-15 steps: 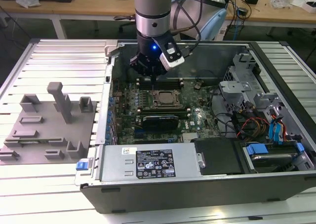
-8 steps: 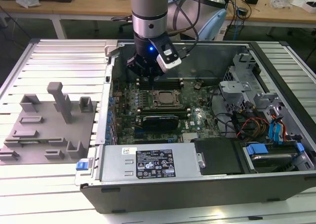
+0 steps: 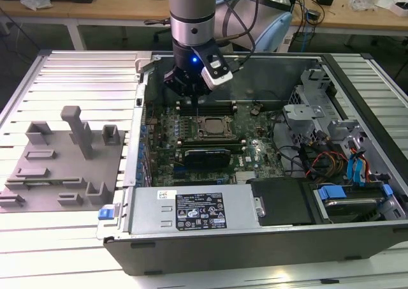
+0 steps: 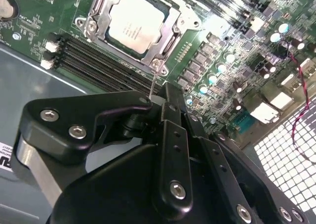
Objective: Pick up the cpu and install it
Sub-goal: 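Install the first cpu locking lever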
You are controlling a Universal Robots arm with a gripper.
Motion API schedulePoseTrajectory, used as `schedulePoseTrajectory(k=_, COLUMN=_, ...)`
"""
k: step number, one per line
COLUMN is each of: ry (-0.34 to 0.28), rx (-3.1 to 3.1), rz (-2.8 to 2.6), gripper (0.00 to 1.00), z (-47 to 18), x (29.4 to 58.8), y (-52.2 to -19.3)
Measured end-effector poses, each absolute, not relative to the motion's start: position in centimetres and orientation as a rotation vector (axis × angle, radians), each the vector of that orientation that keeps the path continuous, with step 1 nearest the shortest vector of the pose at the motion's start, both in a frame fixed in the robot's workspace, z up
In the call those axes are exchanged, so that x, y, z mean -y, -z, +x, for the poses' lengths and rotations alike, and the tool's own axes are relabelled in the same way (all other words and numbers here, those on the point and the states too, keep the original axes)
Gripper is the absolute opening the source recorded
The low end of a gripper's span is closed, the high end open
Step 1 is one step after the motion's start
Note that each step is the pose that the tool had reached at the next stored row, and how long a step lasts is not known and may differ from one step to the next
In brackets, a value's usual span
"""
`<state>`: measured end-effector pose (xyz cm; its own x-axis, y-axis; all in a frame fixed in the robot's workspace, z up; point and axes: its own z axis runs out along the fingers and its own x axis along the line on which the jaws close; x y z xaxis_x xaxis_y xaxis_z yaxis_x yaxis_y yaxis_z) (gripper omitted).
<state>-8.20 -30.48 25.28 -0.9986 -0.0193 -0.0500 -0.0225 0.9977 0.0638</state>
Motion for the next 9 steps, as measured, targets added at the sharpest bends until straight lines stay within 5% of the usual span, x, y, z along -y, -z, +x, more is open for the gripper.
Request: schedulePoseTrajectory(k=9, ry=-0.106, rx=-3.09, rz=-0.031, gripper=0.11, z=-8.43, x=30.14, y=-25.25)
